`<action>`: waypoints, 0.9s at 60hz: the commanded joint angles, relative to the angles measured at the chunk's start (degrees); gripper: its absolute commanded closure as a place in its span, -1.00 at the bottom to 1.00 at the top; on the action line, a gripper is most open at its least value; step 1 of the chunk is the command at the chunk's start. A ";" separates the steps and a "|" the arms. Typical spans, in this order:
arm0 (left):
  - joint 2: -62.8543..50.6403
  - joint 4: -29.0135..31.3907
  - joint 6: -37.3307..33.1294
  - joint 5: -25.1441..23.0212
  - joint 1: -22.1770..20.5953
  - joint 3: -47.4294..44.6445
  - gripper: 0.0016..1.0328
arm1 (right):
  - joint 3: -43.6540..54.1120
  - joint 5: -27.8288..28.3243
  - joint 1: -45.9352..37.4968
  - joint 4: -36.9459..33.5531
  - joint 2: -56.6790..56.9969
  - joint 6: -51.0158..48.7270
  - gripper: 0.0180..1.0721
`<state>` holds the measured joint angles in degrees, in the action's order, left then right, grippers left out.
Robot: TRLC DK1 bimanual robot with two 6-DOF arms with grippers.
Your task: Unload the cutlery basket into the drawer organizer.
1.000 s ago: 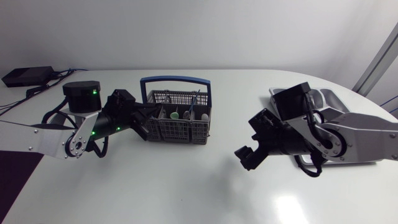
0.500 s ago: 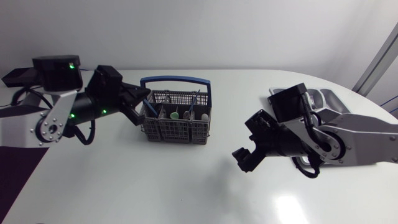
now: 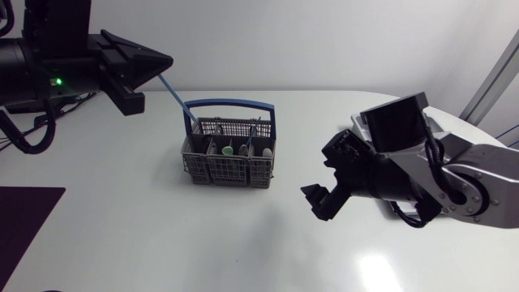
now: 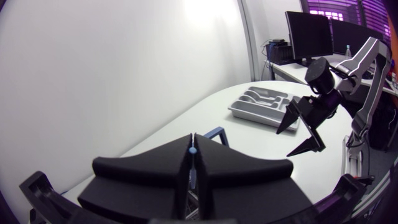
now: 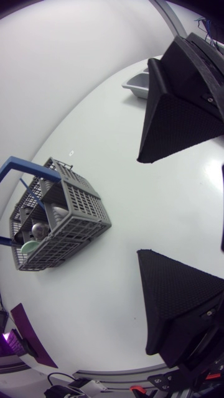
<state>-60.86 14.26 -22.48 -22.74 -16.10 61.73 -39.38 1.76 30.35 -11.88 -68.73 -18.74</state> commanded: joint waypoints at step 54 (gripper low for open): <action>-8.05 7.89 10.35 -15.31 -4.29 -0.74 0.93 | -22.94 15.20 14.30 -6.40 -13.45 0.64 -0.68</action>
<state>-68.01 21.98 -13.65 -36.56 -21.50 62.61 -60.69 16.58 43.68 -19.14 -80.51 -18.48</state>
